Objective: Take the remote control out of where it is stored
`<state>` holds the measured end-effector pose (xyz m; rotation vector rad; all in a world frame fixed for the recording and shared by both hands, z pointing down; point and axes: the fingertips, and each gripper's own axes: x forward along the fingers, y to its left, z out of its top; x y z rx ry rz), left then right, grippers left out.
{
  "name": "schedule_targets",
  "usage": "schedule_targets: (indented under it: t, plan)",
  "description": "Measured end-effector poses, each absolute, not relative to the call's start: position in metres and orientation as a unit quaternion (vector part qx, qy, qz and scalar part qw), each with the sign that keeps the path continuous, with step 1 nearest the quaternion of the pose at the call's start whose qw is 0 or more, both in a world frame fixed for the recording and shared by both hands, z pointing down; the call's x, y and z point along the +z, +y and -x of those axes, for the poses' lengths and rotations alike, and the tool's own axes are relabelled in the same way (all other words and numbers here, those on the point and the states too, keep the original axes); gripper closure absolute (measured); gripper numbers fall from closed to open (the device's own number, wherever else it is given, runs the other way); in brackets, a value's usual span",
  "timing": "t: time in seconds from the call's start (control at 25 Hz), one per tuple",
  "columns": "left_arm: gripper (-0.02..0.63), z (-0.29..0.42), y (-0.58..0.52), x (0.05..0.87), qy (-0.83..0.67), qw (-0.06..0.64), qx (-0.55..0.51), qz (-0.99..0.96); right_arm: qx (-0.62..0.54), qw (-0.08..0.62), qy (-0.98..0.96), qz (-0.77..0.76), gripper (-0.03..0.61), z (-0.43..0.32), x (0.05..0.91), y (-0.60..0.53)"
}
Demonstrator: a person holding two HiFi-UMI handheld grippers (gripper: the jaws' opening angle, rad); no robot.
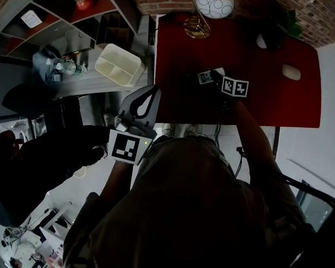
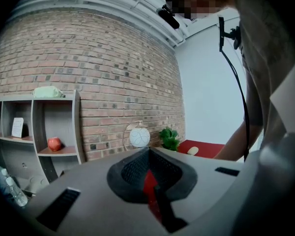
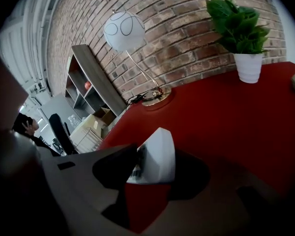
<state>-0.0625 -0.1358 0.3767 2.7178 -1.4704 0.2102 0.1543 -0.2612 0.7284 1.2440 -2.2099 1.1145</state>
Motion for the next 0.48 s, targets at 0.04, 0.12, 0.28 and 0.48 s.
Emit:
schedule_targets:
  t: [0.04,0.12,0.28,0.48]
  plan:
    - [0.603,0.063,-0.135,0.377,-0.475,0.023,0.069,-0.877,0.394,0.186,-0.783,-0.444,0.403,-0.157,0.729,-0.261]
    - [0.603,0.063,-0.134,0.378,-0.475,0.025,0.071,-0.877,0.387,0.194,-0.781,-0.449,0.389,-0.162,0.731,-0.261]
    - [0.603,0.063,-0.133,0.381,-0.474,0.025,0.074,-0.877,0.376,0.224,-0.773,-0.460,0.351,-0.173,0.738,-0.260]
    - [0.603,0.061,-0.131,0.382,-0.472,0.025,0.076,-0.878,0.347,0.274,-0.763,-0.472,0.322,-0.183,0.742,-0.260]
